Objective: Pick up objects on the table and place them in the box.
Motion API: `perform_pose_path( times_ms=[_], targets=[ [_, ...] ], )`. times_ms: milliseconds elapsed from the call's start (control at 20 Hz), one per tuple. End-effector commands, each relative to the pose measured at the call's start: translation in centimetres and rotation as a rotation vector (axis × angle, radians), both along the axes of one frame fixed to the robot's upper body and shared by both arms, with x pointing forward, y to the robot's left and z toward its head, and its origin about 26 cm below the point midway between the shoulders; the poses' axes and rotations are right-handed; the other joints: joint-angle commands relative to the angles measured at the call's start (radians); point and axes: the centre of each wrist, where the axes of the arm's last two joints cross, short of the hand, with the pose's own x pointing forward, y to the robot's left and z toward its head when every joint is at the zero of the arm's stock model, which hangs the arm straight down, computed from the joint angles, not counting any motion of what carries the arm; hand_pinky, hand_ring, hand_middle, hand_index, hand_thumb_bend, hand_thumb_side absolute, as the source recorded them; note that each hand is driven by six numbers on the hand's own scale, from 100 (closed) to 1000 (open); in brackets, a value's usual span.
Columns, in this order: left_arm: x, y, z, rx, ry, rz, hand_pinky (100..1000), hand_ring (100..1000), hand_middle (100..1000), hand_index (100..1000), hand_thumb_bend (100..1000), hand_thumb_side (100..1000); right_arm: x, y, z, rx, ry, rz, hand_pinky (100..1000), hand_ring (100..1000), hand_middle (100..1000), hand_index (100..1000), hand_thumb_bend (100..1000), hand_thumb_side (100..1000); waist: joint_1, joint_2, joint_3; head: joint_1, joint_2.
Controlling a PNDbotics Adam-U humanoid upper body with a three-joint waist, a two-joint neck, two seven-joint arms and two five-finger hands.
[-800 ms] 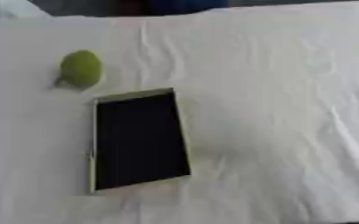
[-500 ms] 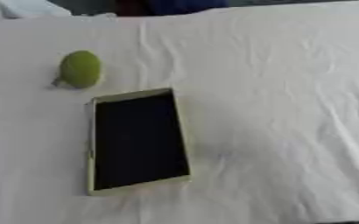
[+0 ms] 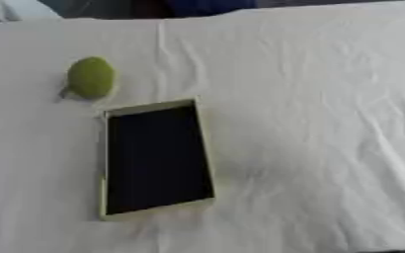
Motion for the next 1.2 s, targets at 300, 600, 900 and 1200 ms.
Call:
perform_pose_path(
  times_ms=[300,600,900,1200],
  targets=[
    [-0.5,-2.7,2.4,0.153,0.047,0.015,690,703,667,834,304,339,-0.4,0.0,0.9,-0.036,-0.018,0.004,849,697,626,812,100,549,0.002,-0.030,-0.006,0.017,0.008],
    [1.5,-5.9,2.8,0.227,0.167,0.011,713,732,710,878,277,436,-0.3,0.1,0.7,-0.041,-0.007,0.012,849,697,625,811,100,553,0.002,-0.037,-0.006,0.021,0.017],
    [3.8,-6.9,3.9,0.471,0.401,0.074,736,752,734,891,275,488,-0.4,0.1,0.5,-0.043,0.007,0.011,850,697,625,811,100,560,0.002,-0.044,0.001,0.016,0.027],
    [7.1,-8.0,3.7,0.497,0.495,0.116,739,755,737,890,288,479,-0.3,0.1,0.4,-0.046,0.015,0.017,851,698,625,811,100,561,0.001,-0.050,0.003,0.021,0.029]
  ],
)
